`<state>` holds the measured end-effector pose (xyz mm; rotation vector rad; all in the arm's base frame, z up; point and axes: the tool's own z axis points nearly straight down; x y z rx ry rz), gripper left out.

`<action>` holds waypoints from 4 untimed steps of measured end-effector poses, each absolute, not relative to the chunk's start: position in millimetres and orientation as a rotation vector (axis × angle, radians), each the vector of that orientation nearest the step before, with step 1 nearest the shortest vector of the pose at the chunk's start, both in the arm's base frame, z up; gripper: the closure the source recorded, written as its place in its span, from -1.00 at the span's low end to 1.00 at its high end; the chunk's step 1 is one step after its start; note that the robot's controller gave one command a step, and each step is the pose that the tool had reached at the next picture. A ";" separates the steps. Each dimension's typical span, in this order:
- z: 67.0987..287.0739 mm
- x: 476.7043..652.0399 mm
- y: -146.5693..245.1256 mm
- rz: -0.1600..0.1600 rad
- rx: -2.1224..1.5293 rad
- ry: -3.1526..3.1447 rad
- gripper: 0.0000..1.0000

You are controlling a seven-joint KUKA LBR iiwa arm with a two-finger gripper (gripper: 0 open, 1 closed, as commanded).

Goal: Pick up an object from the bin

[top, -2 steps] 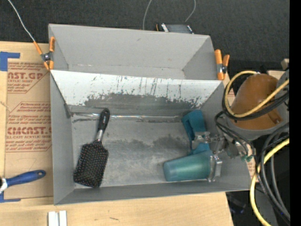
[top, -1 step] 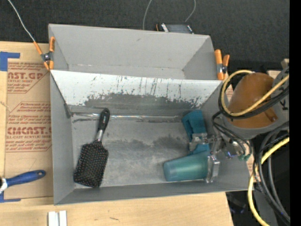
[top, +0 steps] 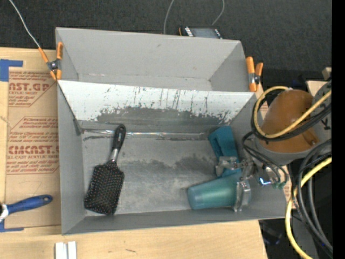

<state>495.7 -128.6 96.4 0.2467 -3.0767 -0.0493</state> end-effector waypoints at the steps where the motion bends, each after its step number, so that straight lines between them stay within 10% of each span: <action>1: 77.0 507.6 -95.1 -0.057 0.247 -3.063 1.00; 4: 72.4 513.9 -63.4 -0.072 0.430 -3.007 1.00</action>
Offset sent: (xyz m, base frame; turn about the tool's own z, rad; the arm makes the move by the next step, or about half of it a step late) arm 0.0134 0.0303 -0.0200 0.0024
